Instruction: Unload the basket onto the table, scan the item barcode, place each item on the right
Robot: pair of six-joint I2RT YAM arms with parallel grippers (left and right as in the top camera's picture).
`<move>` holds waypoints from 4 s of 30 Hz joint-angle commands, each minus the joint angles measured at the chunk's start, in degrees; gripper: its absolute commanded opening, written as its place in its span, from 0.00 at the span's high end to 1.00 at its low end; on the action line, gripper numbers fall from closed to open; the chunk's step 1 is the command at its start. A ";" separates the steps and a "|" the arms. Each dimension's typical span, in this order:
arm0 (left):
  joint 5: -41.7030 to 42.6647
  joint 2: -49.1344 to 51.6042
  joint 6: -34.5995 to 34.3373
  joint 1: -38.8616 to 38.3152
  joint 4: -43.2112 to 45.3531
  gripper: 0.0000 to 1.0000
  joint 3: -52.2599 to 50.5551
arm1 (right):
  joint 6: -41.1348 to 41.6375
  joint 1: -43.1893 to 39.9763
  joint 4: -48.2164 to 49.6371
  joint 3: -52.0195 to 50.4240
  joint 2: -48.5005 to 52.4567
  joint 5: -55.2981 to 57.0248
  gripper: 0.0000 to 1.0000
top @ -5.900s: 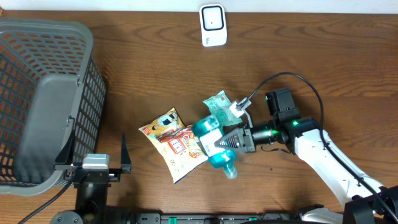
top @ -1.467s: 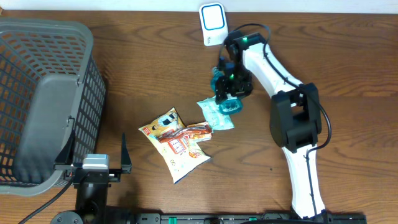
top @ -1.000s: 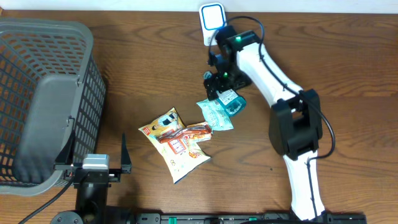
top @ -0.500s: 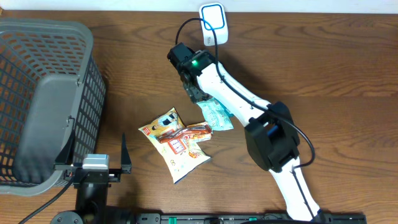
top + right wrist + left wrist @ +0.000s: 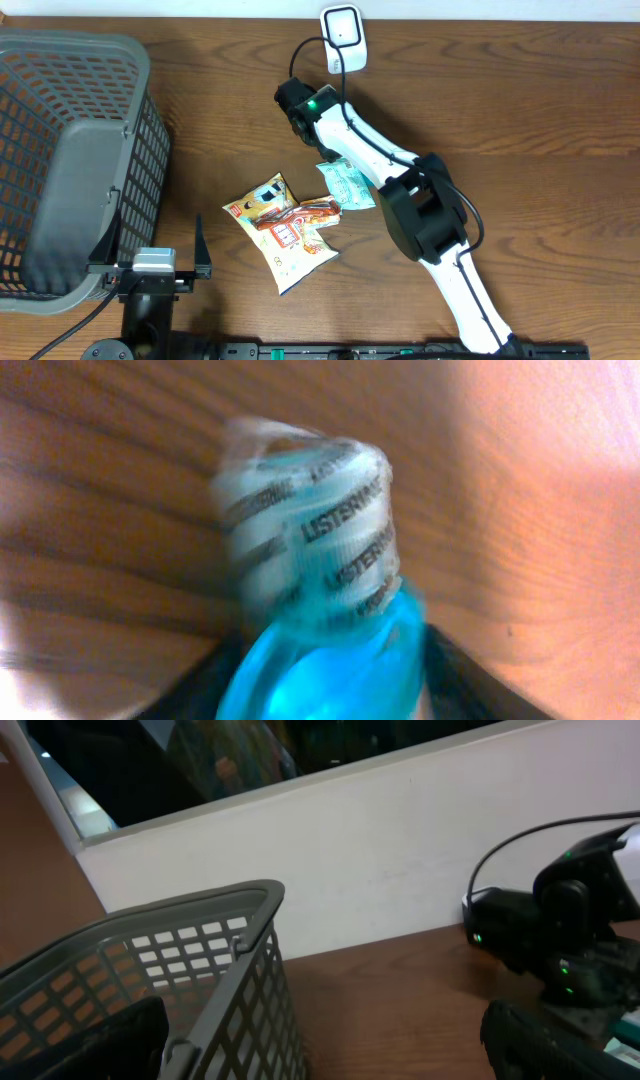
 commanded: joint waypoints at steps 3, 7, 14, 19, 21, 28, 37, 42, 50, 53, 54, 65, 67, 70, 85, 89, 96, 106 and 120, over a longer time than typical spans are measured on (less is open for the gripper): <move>0.55 -0.09 -0.94 -0.24 0.13 0.00 0.33 | -1.01 -1.05 -0.61 -2.05 5.35 -12.41 0.74; 0.52 -0.09 -0.94 -0.24 0.13 0.00 0.33 | -1.86 -1.57 -1.57 -2.01 5.29 -17.79 0.77; 0.52 -0.09 -0.94 -0.24 0.13 0.00 0.33 | 9.73 -3.30 -6.19 1.11 5.29 -24.44 0.95; 0.55 -0.09 -0.92 -0.24 0.13 0.00 0.33 | 19.71 -7.96 -6.82 6.38 5.29 -39.21 0.98; 0.52 -0.09 -0.92 -0.24 0.13 0.00 0.33 | 26.40 -10.10 -6.86 8.09 5.29 -40.06 0.98; 0.55 -0.09 -0.94 -0.24 0.13 0.00 0.33 | 60.35 -17.75 -13.38 8.31 5.29 -40.00 0.98; 0.55 -0.09 -0.94 -0.24 0.13 0.00 0.33 | 105.35 -19.56 -24.87 8.33 5.29 -44.65 0.86; 0.55 -0.09 -0.94 -0.24 0.13 0.00 0.33 | 105.35 -19.56 -18.95 8.33 5.29 -44.52 0.79; 0.52 -0.09 -0.94 -0.24 0.13 0.00 0.33 | 93.68 -20.02 -11.58 8.35 5.29 -37.90 0.72; 0.52 -0.09 -0.92 -0.24 0.13 0.01 0.33 | 92.17 -19.91 -11.52 8.37 5.29 -31.91 0.72; 0.52 -0.09 -0.94 -0.24 0.13 0.00 0.33 | 91.73 -19.91 -11.52 8.39 5.29 -31.19 0.71; 0.52 -0.09 -0.92 -0.24 0.13 0.00 0.33 | 88.78 -19.69 -11.98 8.48 2.62 -27.52 0.47; 0.52 -0.09 -0.92 -0.24 0.13 0.00 0.33 | 87.80 -19.41 -11.98 8.48 1.49 -25.55 0.43; 0.52 -0.09 -0.94 -0.24 0.13 0.00 0.33 | 84.48 -18.86 -12.15 8.48 -0.09 -23.69 0.42; 0.55 -0.09 -0.94 -0.24 0.13 0.00 0.33 | 75.95 -16.87 -12.35 8.48 -0.63 -22.36 0.84; 0.55 -0.09 -0.94 -0.24 0.13 0.00 0.33 | 72.78 -16.87 -12.31 8.48 -0.72 -22.38 0.94; 0.52 -0.09 -0.94 -0.24 0.13 0.00 0.33 | 68.11 -16.85 -12.24 8.46 -0.83 -26.38 0.99; 0.55 -0.09 -0.94 -0.24 0.13 0.00 0.33 | 66.55 -16.85 -12.52 8.41 -0.83 -37.75 0.75; 0.55 -0.09 -0.94 -0.24 0.13 0.00 0.33 | 49.35 -16.76 -12.81 8.37 -0.83 -46.29 0.99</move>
